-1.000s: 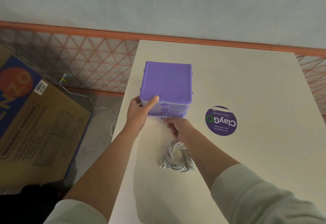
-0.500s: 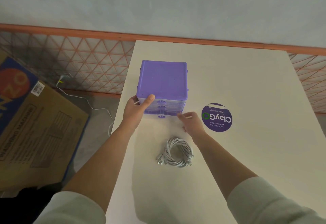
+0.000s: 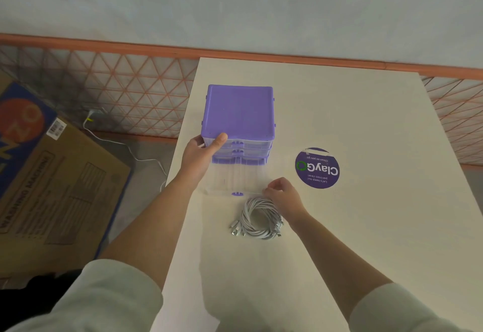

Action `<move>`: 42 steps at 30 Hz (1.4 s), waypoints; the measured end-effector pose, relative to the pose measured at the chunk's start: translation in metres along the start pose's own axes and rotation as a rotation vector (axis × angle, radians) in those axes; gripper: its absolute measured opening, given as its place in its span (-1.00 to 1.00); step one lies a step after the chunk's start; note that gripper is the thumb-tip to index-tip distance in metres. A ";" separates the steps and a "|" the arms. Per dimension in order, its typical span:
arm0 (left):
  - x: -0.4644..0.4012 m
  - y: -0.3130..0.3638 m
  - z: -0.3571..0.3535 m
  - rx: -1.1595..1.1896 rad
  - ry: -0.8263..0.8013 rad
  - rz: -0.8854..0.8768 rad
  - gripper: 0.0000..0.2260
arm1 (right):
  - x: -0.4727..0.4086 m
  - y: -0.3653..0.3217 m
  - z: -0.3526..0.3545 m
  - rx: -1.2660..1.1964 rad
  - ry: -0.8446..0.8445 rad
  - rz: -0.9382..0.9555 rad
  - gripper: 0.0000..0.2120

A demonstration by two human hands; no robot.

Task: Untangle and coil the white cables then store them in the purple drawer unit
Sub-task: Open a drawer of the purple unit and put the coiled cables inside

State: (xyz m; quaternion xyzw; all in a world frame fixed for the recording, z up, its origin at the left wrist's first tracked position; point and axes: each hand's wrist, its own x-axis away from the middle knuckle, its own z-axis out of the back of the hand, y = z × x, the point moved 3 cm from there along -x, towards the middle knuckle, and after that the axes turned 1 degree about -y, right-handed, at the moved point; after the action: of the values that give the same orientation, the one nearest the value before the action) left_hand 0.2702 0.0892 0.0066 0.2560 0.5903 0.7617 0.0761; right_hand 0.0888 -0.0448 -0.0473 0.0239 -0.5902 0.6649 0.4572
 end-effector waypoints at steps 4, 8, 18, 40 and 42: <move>-0.001 0.001 -0.001 -0.014 -0.006 -0.018 -0.87 | 0.007 0.006 -0.001 0.000 0.003 -0.013 -0.91; -0.003 0.001 -0.001 -0.030 -0.012 -0.027 -0.84 | 0.016 0.010 -0.004 0.019 0.001 -0.005 -0.92; -0.001 0.000 -0.003 -0.061 -0.017 -0.025 -0.73 | 0.023 0.017 -0.003 0.057 -0.018 0.000 -0.91; 0.151 -0.097 -0.043 -0.410 0.205 0.051 -0.78 | 0.052 0.057 0.016 0.189 -0.097 -0.051 -0.94; 0.157 -0.111 -0.047 -0.490 0.097 0.153 -0.69 | 0.056 0.059 0.016 0.123 -0.120 -0.061 -0.88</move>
State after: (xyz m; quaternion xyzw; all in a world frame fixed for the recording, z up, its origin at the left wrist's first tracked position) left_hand 0.0919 0.1467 -0.0585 0.2371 0.3701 0.8968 0.0498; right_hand 0.0106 -0.0186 -0.0561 0.1099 -0.5738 0.6828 0.4387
